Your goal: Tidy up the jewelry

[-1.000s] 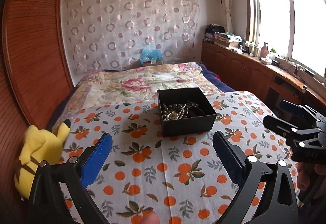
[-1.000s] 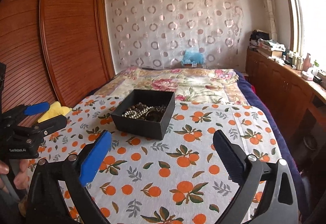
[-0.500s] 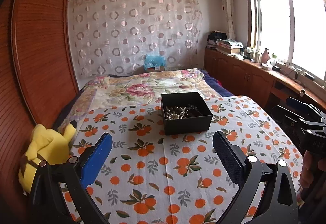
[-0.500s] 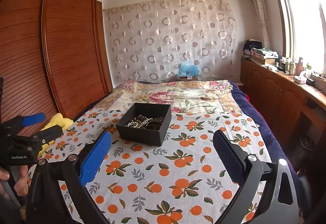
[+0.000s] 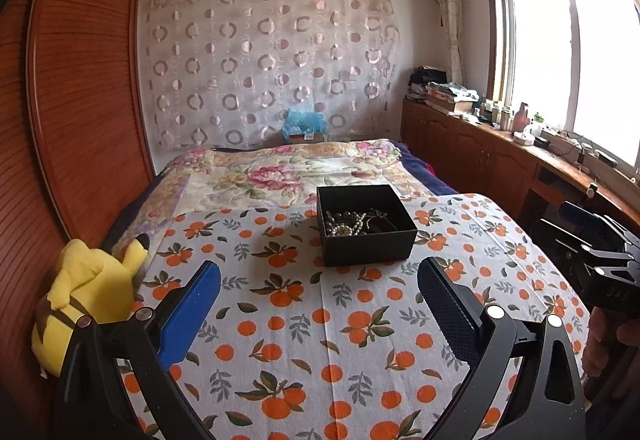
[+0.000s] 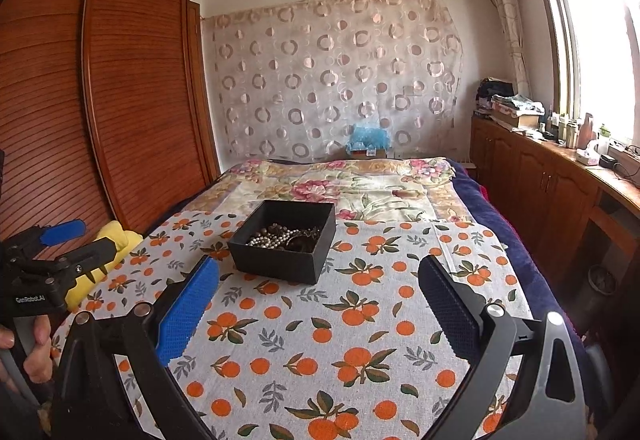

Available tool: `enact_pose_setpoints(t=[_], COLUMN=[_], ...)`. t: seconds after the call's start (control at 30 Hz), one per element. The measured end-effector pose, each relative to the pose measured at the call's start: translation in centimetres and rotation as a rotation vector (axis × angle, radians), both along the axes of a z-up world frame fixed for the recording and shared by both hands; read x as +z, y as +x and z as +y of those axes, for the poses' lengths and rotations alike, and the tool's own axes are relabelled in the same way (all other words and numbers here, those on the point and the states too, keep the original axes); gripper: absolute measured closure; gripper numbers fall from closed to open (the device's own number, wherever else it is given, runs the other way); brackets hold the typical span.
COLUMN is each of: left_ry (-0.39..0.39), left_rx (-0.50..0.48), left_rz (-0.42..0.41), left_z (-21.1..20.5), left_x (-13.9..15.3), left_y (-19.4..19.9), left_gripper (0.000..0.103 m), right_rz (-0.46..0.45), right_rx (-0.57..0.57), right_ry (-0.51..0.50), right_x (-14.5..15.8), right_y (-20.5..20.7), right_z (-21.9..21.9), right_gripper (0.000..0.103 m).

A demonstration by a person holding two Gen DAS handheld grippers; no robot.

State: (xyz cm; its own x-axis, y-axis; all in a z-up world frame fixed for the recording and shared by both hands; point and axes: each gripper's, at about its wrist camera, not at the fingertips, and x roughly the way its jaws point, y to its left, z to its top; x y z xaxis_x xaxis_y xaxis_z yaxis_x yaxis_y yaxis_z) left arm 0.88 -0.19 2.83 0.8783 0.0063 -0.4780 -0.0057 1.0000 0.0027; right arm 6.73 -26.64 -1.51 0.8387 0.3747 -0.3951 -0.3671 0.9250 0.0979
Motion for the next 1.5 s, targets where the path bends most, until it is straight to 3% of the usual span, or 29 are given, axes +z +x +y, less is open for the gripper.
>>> enact_pose_setpoints(t=[1.5], left_ry=[-0.005], left_rx=[-0.006], left_rz=[-0.015], left_z=[-0.78], left_x=[0.35], left_y=[-0.31], left_gripper=[0.008], right_rz=[0.000], right_rx=[0.000], right_ry=[-0.002], right_x=[-0.03], right_y=[0.00], right_z=[0.22], right_gripper=[0.003])
